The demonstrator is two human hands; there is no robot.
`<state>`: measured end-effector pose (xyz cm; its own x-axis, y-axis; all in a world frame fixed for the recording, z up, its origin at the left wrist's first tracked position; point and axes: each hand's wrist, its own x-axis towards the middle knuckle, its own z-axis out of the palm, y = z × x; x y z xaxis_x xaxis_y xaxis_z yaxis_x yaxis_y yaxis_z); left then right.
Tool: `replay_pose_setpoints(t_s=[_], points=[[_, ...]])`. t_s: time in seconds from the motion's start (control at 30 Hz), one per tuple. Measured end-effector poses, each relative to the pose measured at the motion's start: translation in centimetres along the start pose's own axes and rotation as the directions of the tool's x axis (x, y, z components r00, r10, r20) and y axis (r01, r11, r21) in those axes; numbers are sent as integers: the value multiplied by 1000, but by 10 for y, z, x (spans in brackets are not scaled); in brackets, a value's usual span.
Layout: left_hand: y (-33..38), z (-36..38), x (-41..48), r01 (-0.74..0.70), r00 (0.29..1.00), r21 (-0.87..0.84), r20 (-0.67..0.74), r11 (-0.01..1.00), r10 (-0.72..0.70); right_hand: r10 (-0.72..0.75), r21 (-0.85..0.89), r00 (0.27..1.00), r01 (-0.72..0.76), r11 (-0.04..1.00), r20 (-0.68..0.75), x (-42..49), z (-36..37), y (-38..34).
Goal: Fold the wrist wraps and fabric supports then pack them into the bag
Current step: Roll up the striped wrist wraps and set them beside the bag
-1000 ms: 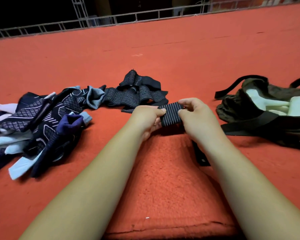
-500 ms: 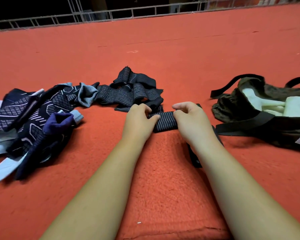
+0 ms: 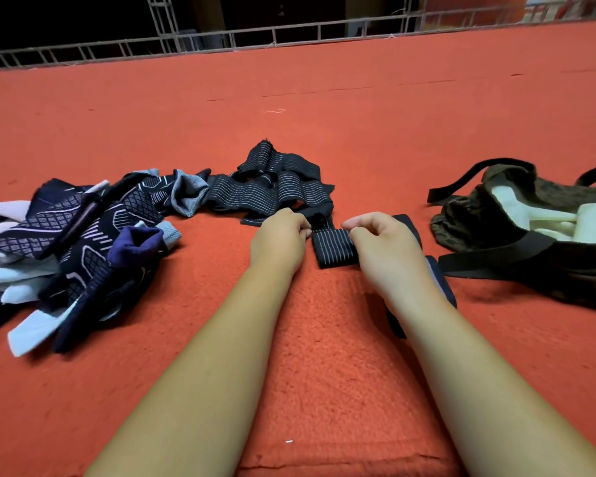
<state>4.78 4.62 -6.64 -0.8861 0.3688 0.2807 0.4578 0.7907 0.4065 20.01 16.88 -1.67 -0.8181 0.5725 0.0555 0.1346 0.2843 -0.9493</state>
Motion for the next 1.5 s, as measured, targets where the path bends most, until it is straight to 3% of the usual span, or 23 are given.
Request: replay_pose_setpoints(t_s=[0.1, 0.17, 0.27, 0.37, 0.43, 0.57, 0.63, 0.77, 0.9, 0.97, 1.03, 1.13, 1.23, 1.33, 1.5], points=[[5, -4, 3, 127, 991, 4, -43, 992, -126, -2, 7, 1000, 2, 1000, 0, -2, -1, 0], [0, -11, 9, 289, 952, -222, -31, 931, -303, 0, 6, 1000, 0, 1000, 5, -4, 0, -2], [-5, -26, 10, 373, 898, -648, 72, 664, -434, 3, 20, 1000, -3, 1000, 9, -6, 0, -4], [-8, -49, -2, 337, 904, -816, 141, 470, -403, -8, 47, 1000, 7, 999, 15, -7, 3, -5], [-10, -70, -14, 313, 916, -856, 158, 411, -368, -34, 63, 999, 32, 998, 27, -10, 5, -7], [-17, -119, -51, 134, 975, -771, -9, 623, -221, -187, 57, 975, 181, 982, 122, -22, 10, -14], [-17, -141, -72, 77, 989, -775, -19, 628, -145, -276, 63, 941, 269, 961, 198, -30, 15, -16], [-8, -169, -109, 153, 988, -895, 124, 419, -97, -448, 0, 821, 479, 878, 353, -47, 33, -18], [-10, -183, -125, 188, 969, -956, 144, 225, -198, -429, 185, 739, 393, 901, 519, -74, 44, -24], [-16, -184, -127, 206, 953, -967, 165, 146, -255, -431, 186, 759, 392, 901, 489, -81, 48, -25], [-22, -183, -128, 219, 949, -970, 187, 103, -255, -405, 136, 835, 382, 914, 373, -80, 50, -25], [-28, -182, -130, 238, 964, -960, 214, 150, -161, -443, 36, 859, 450, 892, 257, -71, 48, -23], [-33, -175, -129, 269, 963, -915, 245, 302, -116, -460, 15, 783, 501, 865, 419, -67, 40, -24], [-40, -163, -122, 262, 960, -882, 195, 392, -203, -322, 164, 762, 279, 946, 561, -68, 40, -22], [-43, -151, -115, 182, 963, -887, 74, 424, -259, -103, 324, 808, -113, 939, 580, -65, 46, -20]])
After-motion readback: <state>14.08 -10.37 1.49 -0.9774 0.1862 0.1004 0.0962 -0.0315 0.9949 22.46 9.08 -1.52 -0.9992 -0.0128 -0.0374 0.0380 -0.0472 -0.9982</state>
